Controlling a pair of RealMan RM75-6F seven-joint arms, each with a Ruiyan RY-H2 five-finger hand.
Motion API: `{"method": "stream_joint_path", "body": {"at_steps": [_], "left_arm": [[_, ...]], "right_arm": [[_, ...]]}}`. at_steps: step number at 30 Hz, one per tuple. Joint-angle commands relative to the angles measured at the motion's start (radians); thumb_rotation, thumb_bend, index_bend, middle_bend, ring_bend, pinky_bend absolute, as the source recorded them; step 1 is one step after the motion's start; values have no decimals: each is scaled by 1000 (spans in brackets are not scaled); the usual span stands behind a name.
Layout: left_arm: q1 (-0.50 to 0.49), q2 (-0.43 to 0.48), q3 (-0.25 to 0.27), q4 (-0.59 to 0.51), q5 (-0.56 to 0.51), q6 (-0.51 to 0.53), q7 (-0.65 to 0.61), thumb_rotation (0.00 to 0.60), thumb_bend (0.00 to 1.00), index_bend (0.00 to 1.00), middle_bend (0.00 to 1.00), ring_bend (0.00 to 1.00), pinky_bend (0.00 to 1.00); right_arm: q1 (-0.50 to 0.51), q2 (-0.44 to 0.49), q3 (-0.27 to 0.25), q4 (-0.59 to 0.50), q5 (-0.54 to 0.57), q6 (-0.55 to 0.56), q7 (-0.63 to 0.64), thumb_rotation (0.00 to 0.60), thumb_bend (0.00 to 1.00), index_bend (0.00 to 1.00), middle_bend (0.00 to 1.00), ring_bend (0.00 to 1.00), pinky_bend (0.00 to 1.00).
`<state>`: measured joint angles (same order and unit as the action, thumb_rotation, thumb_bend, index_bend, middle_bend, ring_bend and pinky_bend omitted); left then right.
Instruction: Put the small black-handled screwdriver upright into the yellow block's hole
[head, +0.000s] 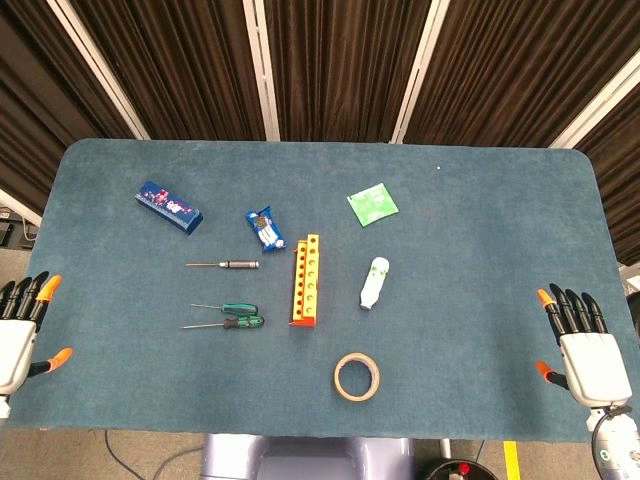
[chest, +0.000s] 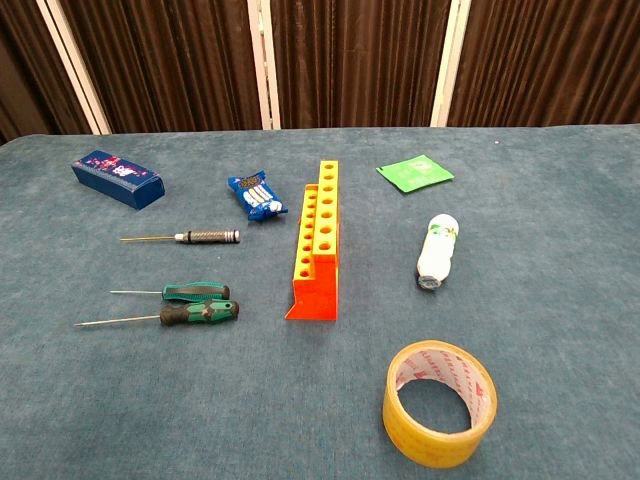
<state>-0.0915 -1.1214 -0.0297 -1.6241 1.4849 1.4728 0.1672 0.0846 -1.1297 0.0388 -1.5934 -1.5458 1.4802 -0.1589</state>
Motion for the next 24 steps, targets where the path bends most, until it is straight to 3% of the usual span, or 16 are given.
{"method": "stream_joint_path", "body": {"at_steps": [1,16,20,24], "left_arm": [[1,1,0,0,-2,-1,0,600,0,0,0,0,0],[-27,4,-19,-28,-38,-48,16,600,0,0,0,0,0],[-78,-1,-55,-57,-86,-111,54,600,0,0,0,0,0],[-180,-39,-135,-53,-202,-229,117,600,0,0,0,0,0]], "right_arm": [[0,-1,1,-3,4,-2,3,600,0,10,0,0,0],[4,-4,-5,7,2,-15,-39,600,0,14,0,0,0],[9,-6,1,4,26,-33,-26,600,0,16,0,0,0],[15,-1,9,-3,55,-55,-6,600,0,16,0,0,0]]}}
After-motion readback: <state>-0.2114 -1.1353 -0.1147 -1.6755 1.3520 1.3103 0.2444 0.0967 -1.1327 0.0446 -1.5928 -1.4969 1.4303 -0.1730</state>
